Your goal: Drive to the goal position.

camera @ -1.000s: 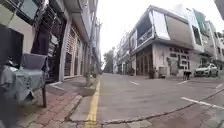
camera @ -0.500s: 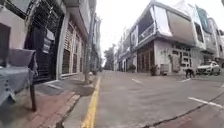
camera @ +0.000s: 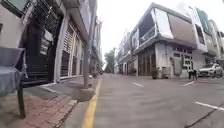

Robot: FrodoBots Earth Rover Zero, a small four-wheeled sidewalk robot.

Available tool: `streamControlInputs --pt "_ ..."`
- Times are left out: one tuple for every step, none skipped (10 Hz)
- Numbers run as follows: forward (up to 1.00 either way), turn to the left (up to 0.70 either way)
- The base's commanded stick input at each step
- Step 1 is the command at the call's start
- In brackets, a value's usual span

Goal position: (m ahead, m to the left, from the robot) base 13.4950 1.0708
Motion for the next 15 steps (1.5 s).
streamControlInputs --pt "0.48 -0.1" --pt "0.48 0.0" --pt "0.48 0.0" --pt "0.48 0.0" --pt "0.48 0.0" --pt "0.48 0.0" --pt "0.48 0.0" --pt "0.48 0.0" --pt "0.48 0.0" --pt "0.48 0.0" --pt "0.48 0.0" --pt "0.48 0.0" --pt "0.48 0.0" --pt "0.48 0.0" --pt "0.48 0.0"
